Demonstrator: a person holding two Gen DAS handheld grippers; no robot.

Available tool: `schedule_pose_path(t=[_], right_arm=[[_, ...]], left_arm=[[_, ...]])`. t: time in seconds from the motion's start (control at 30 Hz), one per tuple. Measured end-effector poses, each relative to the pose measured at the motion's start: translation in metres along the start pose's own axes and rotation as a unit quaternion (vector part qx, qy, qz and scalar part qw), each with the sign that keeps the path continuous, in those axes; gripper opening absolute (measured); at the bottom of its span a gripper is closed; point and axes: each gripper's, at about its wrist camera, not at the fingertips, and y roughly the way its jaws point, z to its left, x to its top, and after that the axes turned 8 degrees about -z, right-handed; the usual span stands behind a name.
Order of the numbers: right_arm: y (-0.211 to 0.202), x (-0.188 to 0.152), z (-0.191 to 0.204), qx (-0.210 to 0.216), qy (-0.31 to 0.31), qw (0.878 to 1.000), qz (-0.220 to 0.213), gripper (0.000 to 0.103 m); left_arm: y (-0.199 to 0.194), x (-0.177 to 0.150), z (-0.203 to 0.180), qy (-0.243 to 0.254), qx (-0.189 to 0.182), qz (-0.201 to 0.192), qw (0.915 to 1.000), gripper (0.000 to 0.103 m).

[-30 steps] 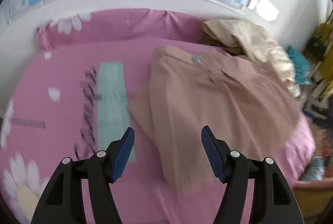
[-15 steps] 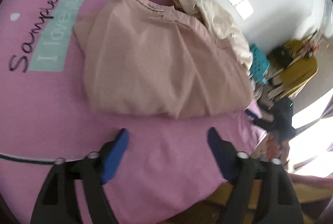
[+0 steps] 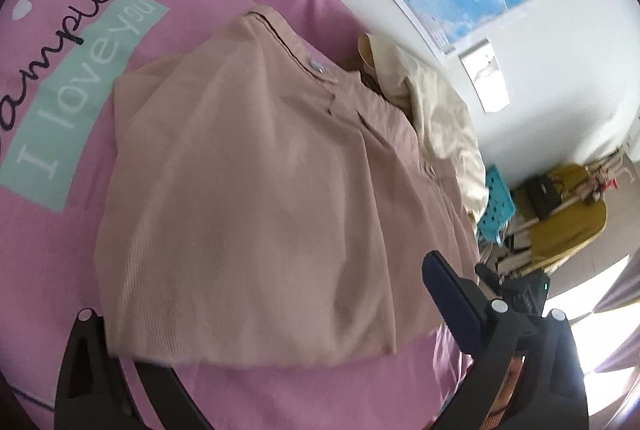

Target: Fold large clothes

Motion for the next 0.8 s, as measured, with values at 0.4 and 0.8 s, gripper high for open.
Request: schedule_pose_path(t=[0.4,0.8], right_arm=[[-0.028,-0.014,-0.011,-0.028,0.029,0.999,-0.001,0.081],[0.029,0.018,0.006,-0.019,0.013,0.999,-0.045,0.085]], left_arm=[[0.005,0.001,-0.004,0.014,0.024,-0.010,0.9996,0.093],[0.019,0.015,-0.007,0.008,0.059,-0.010,0.9982,0.093]])
